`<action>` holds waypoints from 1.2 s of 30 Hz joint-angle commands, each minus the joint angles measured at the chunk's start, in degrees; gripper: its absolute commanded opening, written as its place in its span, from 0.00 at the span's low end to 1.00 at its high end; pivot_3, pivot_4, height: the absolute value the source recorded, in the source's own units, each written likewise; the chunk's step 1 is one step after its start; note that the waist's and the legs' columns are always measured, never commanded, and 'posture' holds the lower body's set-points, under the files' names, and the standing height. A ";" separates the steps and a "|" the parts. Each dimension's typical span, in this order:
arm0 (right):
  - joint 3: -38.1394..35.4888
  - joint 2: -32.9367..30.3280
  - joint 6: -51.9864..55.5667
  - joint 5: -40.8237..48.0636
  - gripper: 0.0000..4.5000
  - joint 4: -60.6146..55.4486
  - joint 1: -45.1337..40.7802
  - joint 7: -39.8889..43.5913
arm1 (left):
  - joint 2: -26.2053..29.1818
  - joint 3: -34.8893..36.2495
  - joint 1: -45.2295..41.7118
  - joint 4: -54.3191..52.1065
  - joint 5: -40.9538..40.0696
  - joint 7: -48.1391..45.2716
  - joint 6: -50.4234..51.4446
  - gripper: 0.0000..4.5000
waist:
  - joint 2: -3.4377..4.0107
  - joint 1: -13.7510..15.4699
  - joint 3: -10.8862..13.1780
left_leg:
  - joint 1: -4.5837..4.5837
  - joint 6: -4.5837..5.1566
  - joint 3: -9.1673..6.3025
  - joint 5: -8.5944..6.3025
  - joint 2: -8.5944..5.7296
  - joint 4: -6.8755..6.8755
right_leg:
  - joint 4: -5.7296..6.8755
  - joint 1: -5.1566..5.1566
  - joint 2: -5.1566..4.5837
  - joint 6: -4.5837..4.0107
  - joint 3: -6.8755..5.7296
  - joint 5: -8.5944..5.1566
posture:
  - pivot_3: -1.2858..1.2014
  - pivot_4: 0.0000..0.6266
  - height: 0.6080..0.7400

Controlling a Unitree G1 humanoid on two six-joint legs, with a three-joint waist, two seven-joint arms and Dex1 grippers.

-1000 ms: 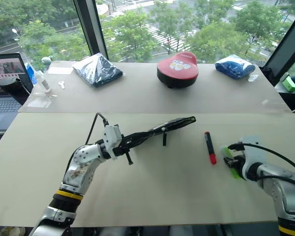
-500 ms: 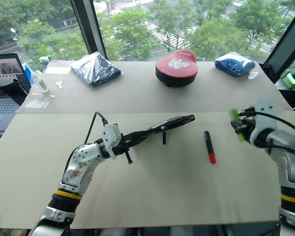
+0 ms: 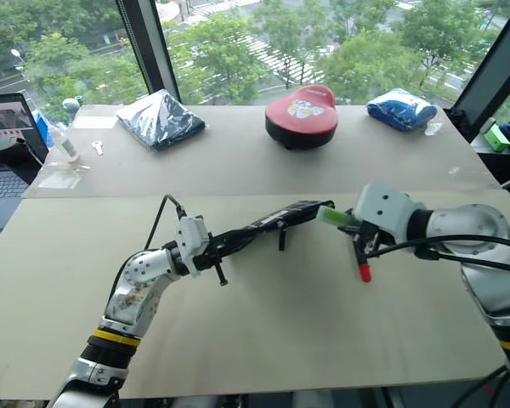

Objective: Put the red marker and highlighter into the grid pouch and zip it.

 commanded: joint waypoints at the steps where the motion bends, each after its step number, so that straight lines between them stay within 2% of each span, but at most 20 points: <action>1: 0.06 -0.01 -1.70 -2.00 0.22 0.95 -1.57 0.85 | 0.44 -0.17 -0.26 -1.70 0.36 0.01 -1.87 0.00 | 0.00 0.08 0.00 | -0.08 -0.01 0.00 0.01 -0.01 0.01 | 0.01 -0.08 0.00 -0.01 0.00 0.01 | 0.52 0.24 1.00; 13: 3.53 3.29 -2.49 -5.06 0.22 4.50 -4.87 2.29 | 1.01 -1.11 -0.13 -1.83 1.01 0.01 -2.88 0.00 | 0.01 -0.18 0.00 | -0.14 -0.08 0.01 0.05 -0.01 0.00 | 0.03 -0.19 0.00 -0.03 0.00 0.02 | 0.52 0.24 1.00; 17: 1.94 4.47 -0.29 -2.44 0.22 4.75 -5.95 3.65 | 1.54 -0.93 -0.46 -1.13 1.35 -0.23 -3.08 0.00 | 0.01 -0.13 0.00 | -0.16 -0.08 0.01 0.05 -0.02 -0.02 | 0.03 -0.23 0.01 -0.04 -0.01 0.02 | 0.52 0.24 1.00; 27: 0.26 2.95 0.08 -1.77 0.22 5.92 -5.88 6.16 | 3.07 0.12 -0.79 0.40 0.96 -1.51 -3.89 0.00 | 0.01 -0.14 0.00 | -0.18 -0.08 0.01 0.05 -0.03 -0.01 | 0.04 -0.24 0.00 -0.04 0.00 0.03 | 0.52 0.24 1.00; 36: 2.84 4.00 -0.93 -4.22 0.22 7.08 -6.98 6.42 | 3.02 -0.30 -0.46 0.37 0.87 -2.06 -4.75 0.00 | 0.01 -0.19 -0.01 | -0.18 -0.09 0.01 0.06 -0.03 -0.01 | 0.05 -0.26 0.00 -0.04 0.00 0.03 | 0.52 0.24 1.00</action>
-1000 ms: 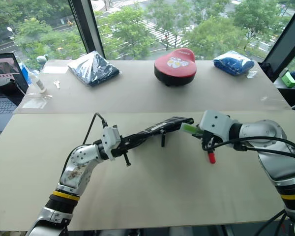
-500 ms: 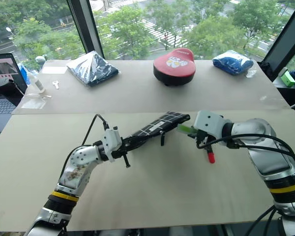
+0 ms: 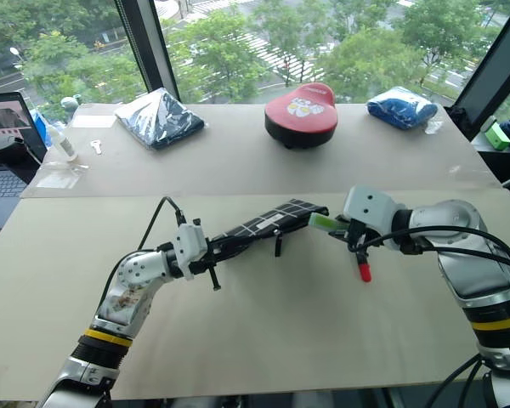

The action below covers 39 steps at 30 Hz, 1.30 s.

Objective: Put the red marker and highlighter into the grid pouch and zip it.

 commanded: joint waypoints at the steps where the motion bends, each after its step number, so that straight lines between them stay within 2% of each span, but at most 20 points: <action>1: 0.68 0.61 -0.97 -1.22 0.22 -0.32 -1.95 0.11 | 0.08 0.26 -0.33 -0.78 -0.87 -0.54 -1.31 0.00 | 0.00 -0.04 0.00 | 0.00 0.00 0.00 0.00 0.00 0.00 | 0.00 0.00 0.00 0.00 0.00 0.00 | 0.52 0.24 1.00; 9: 4.85 4.17 -1.57 -3.80 0.22 1.57 -5.29 0.53 | 0.42 -0.18 0.24 -0.16 -0.11 -1.28 -2.76 0.00 | 0.00 -0.08 0.00 | -0.01 -0.02 0.01 0.01 -0.01 0.00 | 0.01 -0.03 0.01 0.00 0.00 0.00 | 0.52 0.24 1.00; 20: 16.33 12.98 -8.87 -15.40 0.22 1.03 -9.76 -2.36 | 0.06 -0.39 -0.23 1.40 -0.54 -2.04 -3.77 0.00 | 0.01 -0.10 -0.01 | -0.04 -0.08 0.03 0.05 -0.03 -0.02 | 0.06 -0.11 0.03 -0.01 -0.02 0.00 | 0.52 0.24 1.00; 26: 19.48 18.54 -22.02 -22.20 0.22 5.27 -9.79 -9.73 | -0.14 -0.07 -0.84 2.23 -0.96 -2.41 -3.80 0.00 | 0.01 -0.31 0.00 | -0.04 -0.11 0.05 0.07 -0.10 -0.01 | 0.06 -0.10 0.04 0.00 -0.03 0.00 | 0.52 0.24 1.00; 30: 19.05 21.49 -32.77 -25.95 0.22 12.28 -10.57 -17.39 | -0.38 0.44 -1.30 2.71 -1.31 -2.49 -3.62 0.00 | 0.01 -0.42 0.00 | 0.01 -0.21 0.05 0.13 -0.11 -0.06 | 0.07 -0.08 0.10 0.00 -0.03 0.00 | 0.52 0.24 1.00; 34: 18.39 23.21 -41.89 -26.99 0.22 17.29 -10.54 -21.69 | -0.56 0.87 -1.47 2.92 -1.35 -2.50 -3.59 0.00 | 0.01 -0.51 0.00 | 0.05 -0.30 0.07 0.19 -0.13 -0.20 | 0.05 -0.08 0.12 0.00 -0.03 0.00 | 0.52 0.24 1.00; 36: 17.69 23.45 -43.08 -26.30 0.45 19.45 -10.58 -21.75 | -0.67 1.07 -1.47 2.95 -1.33 -2.41 -3.58 0.00 | 0.01 -0.61 0.00 | 0.10 -0.35 0.09 0.23 -0.13 -0.30 | 0.04 -0.06 0.14 0.00 -0.03 0.00 | 0.52 0.24 1.00; 37: 17.29 23.44 -43.67 -25.37 0.48 20.12 -10.50 -21.16 | -0.72 1.14 -1.42 2.91 -1.35 -2.36 -3.56 0.00 | 0.01 -0.69 0.00 | 0.11 -0.36 0.09 0.24 -0.13 -0.31 | 0.04 -0.06 0.15 0.00 -0.03 -0.01 | 0.52 0.24 1.00; 39: 16.26 23.68 -42.70 -22.91 0.65 20.44 -10.25 -18.98 | -0.81 1.28 -1.41 2.88 -1.37 -2.35 -3.49 0.00 | 0.01 -0.84 0.00 | 0.14 -0.38 0.10 0.25 -0.11 -0.32 | 0.03 -0.04 0.18 0.00 -0.03 -0.01 | 0.52 0.24 1.00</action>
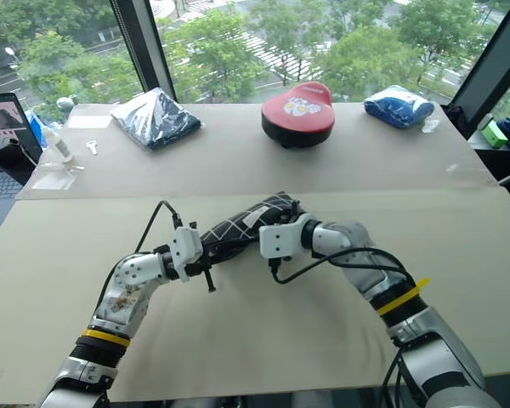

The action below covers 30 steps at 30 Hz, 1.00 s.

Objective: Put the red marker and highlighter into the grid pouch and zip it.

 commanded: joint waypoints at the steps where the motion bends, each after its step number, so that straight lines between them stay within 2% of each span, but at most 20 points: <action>1: -2.95 0.58 -0.52 4.34 0.72 -0.71 -0.89 2.20 | -0.53 0.21 -1.28 -1.36 -1.44 -0.18 -1.17 0.00 | 0.00 -0.18 0.00 | 0.01 0.00 0.00 0.00 0.01 0.00 | 0.00 0.02 0.02 0.00 0.00 0.00 | 0.52 0.24 1.00; 3: -4.64 0.26 2.69 4.98 0.88 -0.39 -1.44 2.97 | -0.58 0.27 -1.27 -1.32 -1.40 -0.11 -1.17 0.00 | 0.00 -0.24 0.00 | 0.02 -0.01 0.00 0.01 0.02 0.00 | 0.00 0.02 0.02 0.00 0.00 0.00 | 0.52 0.24 1.00; 5: -5.94 -0.76 2.77 6.38 0.92 -0.20 -1.82 4.27 | -0.57 0.30 -1.26 -1.30 -1.38 -0.04 -1.18 0.00 | 0.00 -0.28 0.00 | 0.05 -0.01 0.00 0.01 0.03 0.00 | 0.00 0.06 0.03 0.00 0.00 0.00 | 0.52 0.24 1.00; 10: -14.04 -5.42 9.75 15.05 0.92 -1.69 -3.23 8.97 | -0.32 0.50 -0.95 -1.52 -1.33 0.05 -1.12 0.00 | 0.00 -0.22 0.00 | 0.06 0.00 0.00 0.01 0.03 0.01 | -0.01 0.09 0.01 0.00 0.01 0.00 | 0.52 0.24 1.00; 14: -21.51 -9.47 25.20 26.41 0.92 -5.91 -2.35 14.43 | -0.21 0.49 -0.71 -1.69 -1.27 0.28 -1.15 0.00 | 0.01 -0.05 0.01 | 0.05 0.00 -0.02 0.00 0.07 0.00 | -0.01 0.07 -0.02 -0.02 0.00 0.01 | 0.52 0.24 1.00; 18: -29.61 -10.41 40.93 38.55 0.92 -9.01 -1.56 16.10 | -0.34 0.17 -0.56 -1.86 -1.33 0.45 -1.07 0.00 | 0.00 0.10 0.01 | 0.04 0.04 -0.02 -0.03 0.14 -0.01 | -0.02 0.03 -0.07 -0.08 0.00 0.05 | 0.52 0.24 1.00; 21: -34.30 -14.46 51.18 45.18 0.92 -11.52 3.51 20.12 | -0.42 0.10 -0.64 -1.83 -1.28 0.50 -1.07 0.00 | 0.00 0.30 0.01 | 0.00 0.09 -0.01 -0.07 0.21 -0.02 | -0.01 -0.05 -0.12 -0.14 -0.01 0.09 | 0.52 0.24 1.00; 24: -36.08 -18.21 52.41 45.76 0.92 -13.14 9.24 21.70 | -0.41 0.21 -0.64 -1.92 -1.28 0.55 -0.99 0.00 | 0.01 1.08 0.00 | -0.07 0.23 -0.01 -0.15 0.21 0.00 | 0.00 -0.08 -0.18 -0.14 -0.08 0.09 | 0.52 0.24 1.00; 27: -34.46 -21.45 54.25 40.85 0.92 -15.82 17.24 17.80 | -0.06 0.41 -0.21 -2.33 -1.38 0.60 -0.90 0.00 | 0.01 0.96 0.00 | -0.14 0.31 0.11 -0.20 0.13 0.04 | -0.02 -0.13 -0.30 -0.12 0.00 0.11 | 0.52 0.24 1.00; 30: -34.04 -21.44 57.31 40.35 0.92 -19.92 20.85 14.34 | 0.12 0.54 0.00 -2.49 -1.47 0.64 -0.82 0.00 | 0.01 0.83 0.00 | -0.11 0.33 0.14 -0.20 0.13 0.05 | 0.01 -0.14 -0.32 -0.11 0.00 0.11 | 0.52 0.24 1.00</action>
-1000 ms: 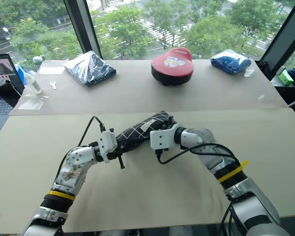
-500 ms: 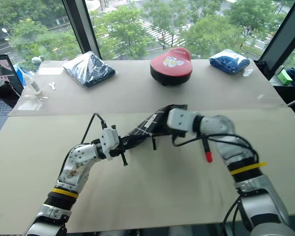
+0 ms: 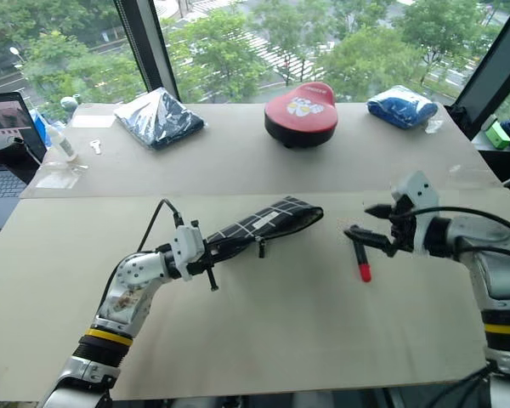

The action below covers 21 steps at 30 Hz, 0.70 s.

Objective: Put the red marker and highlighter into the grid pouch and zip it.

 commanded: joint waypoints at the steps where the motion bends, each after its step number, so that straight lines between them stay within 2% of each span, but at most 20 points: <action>1: -0.58 -0.04 4.18 -1.16 0.92 -6.48 2.44 -5.03 | 0.09 0.57 -0.05 -1.99 -1.29 0.10 -0.56 0.00 | 0.00 -0.13 0.00 | 0.00 -0.01 0.00 0.00 0.01 0.02 | 0.01 -0.01 0.02 0.00 0.00 0.00 | 0.52 0.24 1.00; 10: 2.70 2.36 7.55 -3.73 0.92 -5.90 2.79 -11.03 | -0.36 0.42 -0.79 -1.16 -1.36 -0.02 -0.53 0.00 | 0.00 -0.03 0.00 | 0.04 -0.05 0.06 0.03 0.05 0.04 | 0.01 0.01 0.08 -0.05 0.02 0.04 | 0.52 0.24 1.00; 19: 5.54 6.79 12.33 -8.28 0.92 0.64 -1.15 -19.59 | -0.64 0.61 -0.69 -1.36 -1.33 0.46 -0.54 0.00 | -0.01 -0.19 0.00 | 0.07 -0.04 0.07 0.04 0.04 0.06 | 0.02 0.04 0.11 -0.05 0.02 0.04 | 0.52 0.24 1.00; 21: 6.14 7.18 13.06 -9.32 0.81 1.98 -1.72 -20.80 | -0.66 0.64 -0.65 -1.44 -1.31 0.54 -0.51 0.00 | -0.02 -0.17 -0.01 | 0.09 -0.04 0.07 0.04 0.04 0.07 | 0.01 0.07 0.13 -0.05 0.02 0.04 | 0.52 0.24 1.00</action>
